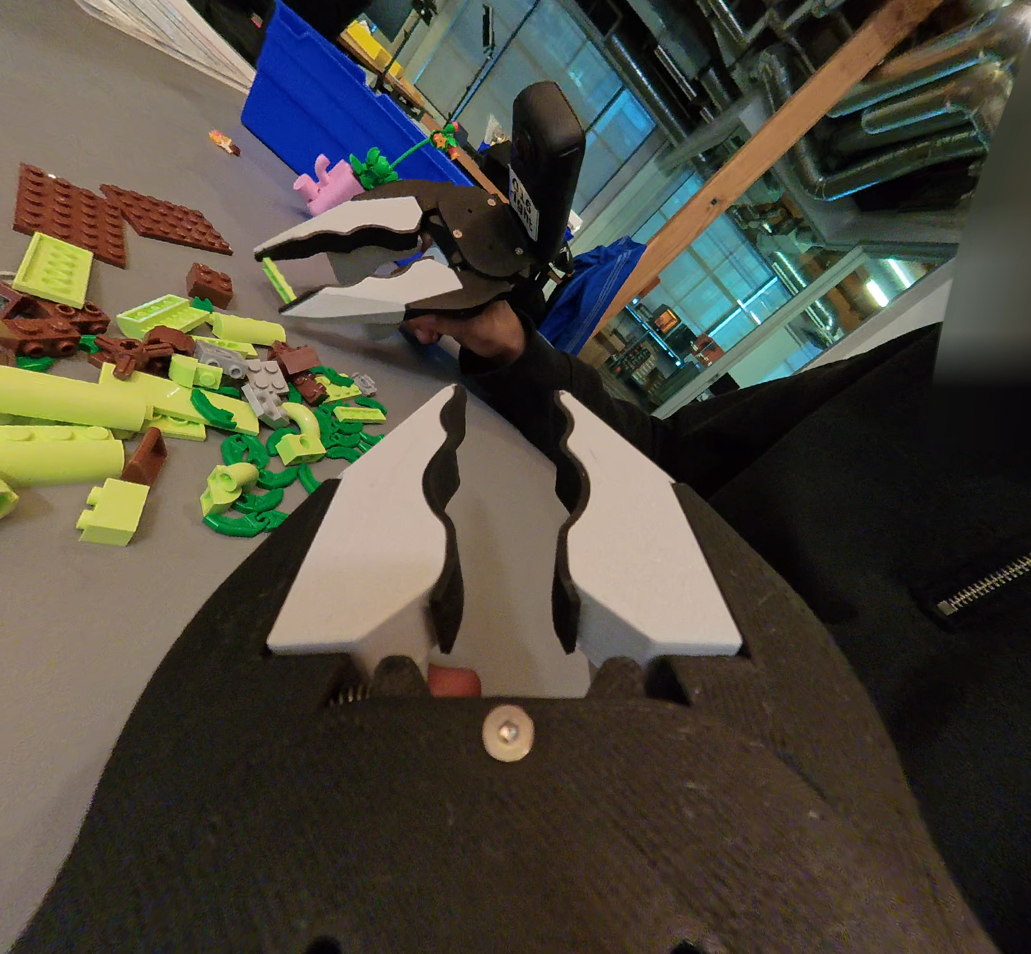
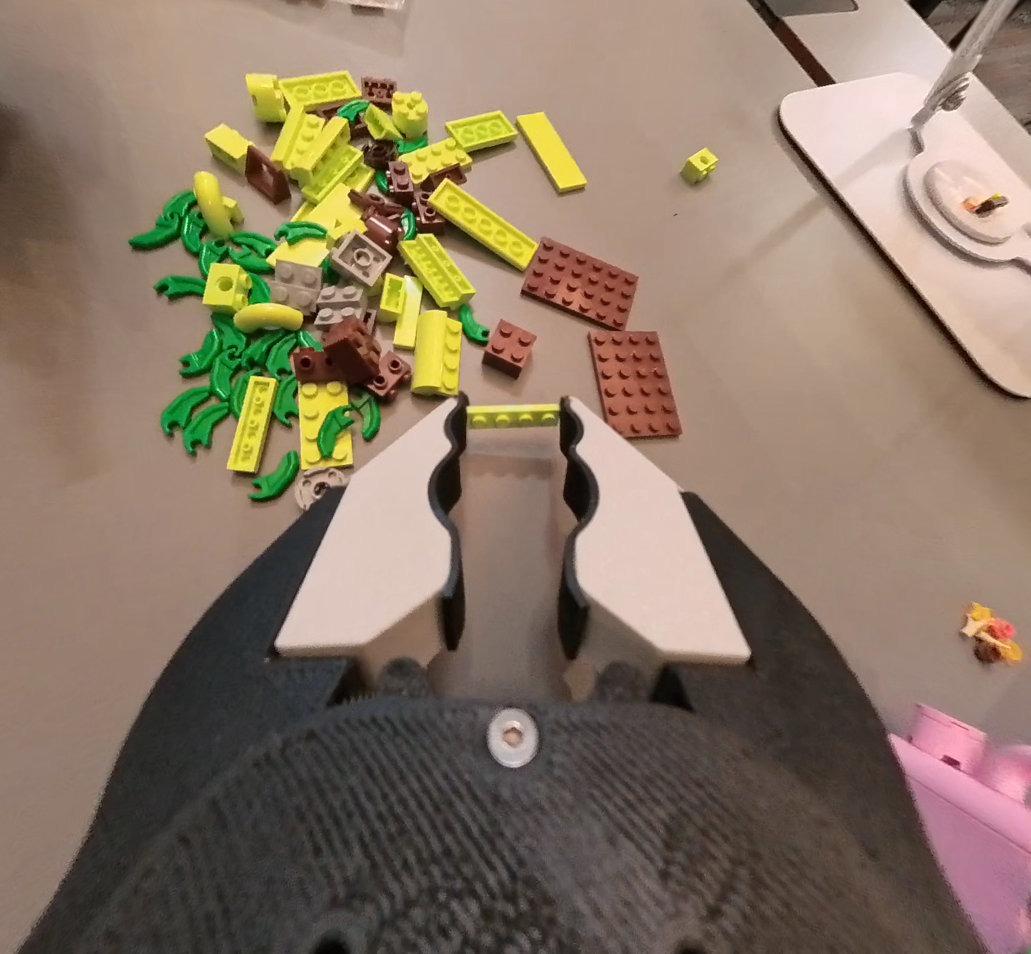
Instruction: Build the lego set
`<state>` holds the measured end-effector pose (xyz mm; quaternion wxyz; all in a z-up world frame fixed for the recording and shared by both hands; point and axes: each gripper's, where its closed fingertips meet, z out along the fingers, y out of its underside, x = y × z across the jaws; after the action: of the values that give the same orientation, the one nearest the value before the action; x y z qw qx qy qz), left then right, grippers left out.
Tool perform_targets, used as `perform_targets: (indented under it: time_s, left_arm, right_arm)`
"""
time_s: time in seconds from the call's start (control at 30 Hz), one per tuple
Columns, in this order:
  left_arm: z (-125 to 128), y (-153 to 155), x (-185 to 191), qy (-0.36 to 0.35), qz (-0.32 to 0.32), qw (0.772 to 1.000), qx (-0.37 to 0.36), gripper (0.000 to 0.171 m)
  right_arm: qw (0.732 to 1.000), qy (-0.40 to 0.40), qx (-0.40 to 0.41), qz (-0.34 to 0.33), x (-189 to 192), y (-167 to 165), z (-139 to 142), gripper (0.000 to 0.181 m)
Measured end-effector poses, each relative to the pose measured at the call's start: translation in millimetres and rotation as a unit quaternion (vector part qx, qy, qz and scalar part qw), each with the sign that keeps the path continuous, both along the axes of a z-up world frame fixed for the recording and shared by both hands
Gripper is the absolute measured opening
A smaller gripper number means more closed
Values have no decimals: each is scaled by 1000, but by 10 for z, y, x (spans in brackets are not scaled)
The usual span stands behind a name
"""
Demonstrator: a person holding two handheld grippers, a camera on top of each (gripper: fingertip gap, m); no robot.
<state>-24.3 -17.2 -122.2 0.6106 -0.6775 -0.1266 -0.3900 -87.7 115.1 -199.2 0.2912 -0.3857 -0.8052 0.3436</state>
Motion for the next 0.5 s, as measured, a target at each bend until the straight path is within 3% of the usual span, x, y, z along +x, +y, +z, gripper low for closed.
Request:
perform_targets:
  time_s: [0.27, 0.5]
  left_arm:
    - [50, -24, 14, -13, -11, 1000, 18, 31]
    - [4, 4, 108, 16, -23, 1000, 4, 31]
  right_arm:
    - [1000, 5, 22, -19, -49, 42, -26, 45]
    - [999, 18, -15, -32, -72, 83, 69, 43]
